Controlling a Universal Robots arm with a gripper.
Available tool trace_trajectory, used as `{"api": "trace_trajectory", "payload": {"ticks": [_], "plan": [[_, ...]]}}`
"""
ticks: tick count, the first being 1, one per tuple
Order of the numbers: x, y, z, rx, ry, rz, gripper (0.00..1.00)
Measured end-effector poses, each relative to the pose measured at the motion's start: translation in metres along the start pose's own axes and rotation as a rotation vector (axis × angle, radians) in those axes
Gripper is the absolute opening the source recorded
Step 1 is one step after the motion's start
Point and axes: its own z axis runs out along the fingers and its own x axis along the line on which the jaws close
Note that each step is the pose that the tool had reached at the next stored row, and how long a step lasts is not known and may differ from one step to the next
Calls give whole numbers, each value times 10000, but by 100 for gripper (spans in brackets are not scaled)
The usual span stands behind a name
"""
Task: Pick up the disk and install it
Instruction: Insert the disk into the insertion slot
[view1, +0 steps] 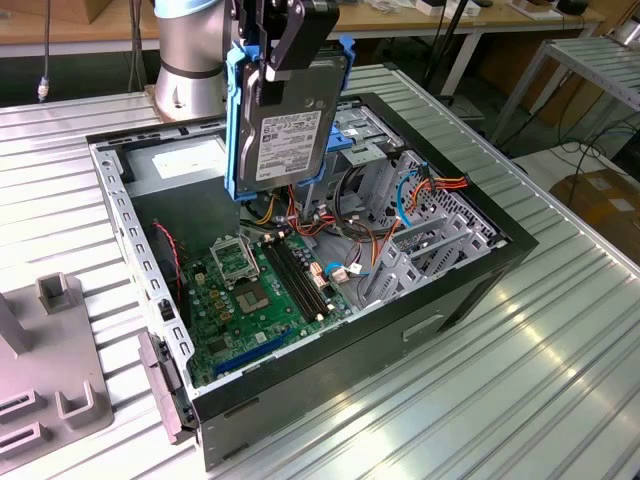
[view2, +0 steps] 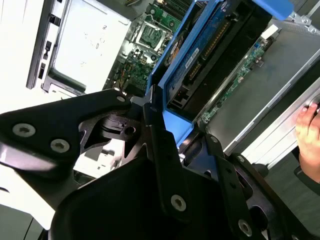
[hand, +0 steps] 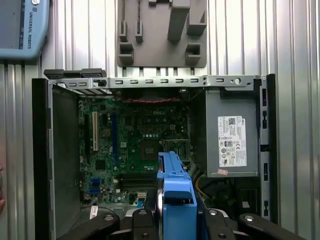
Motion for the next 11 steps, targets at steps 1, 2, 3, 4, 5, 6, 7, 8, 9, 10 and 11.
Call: {"api": "trace_trajectory", "payload": {"ticks": [1, 2, 3, 4, 5, 6, 7, 8, 9, 10, 11], "plan": [[-1, -25, 1, 0, 2, 0, 37], [-1, -44, 1, 0, 3, 0, 37], [-2, -61, 2, 0, 4, 0, 37], [-2, -76, 2, 0, 7, 0, 37], [-3, -92, 2, 0, 11, 0, 37], [-2, -107, 4, 0, 14, 0, 37], [-1, -110, 3, 0, 16, 0, 37], [5, -112, 3, 0, 16, 0, 37], [11, -112, 4, 1, 16, 1, 37], [17, -112, 4, 1, 15, 0, 37], [25, -113, 3, 1, 16, 0, 37]]}}
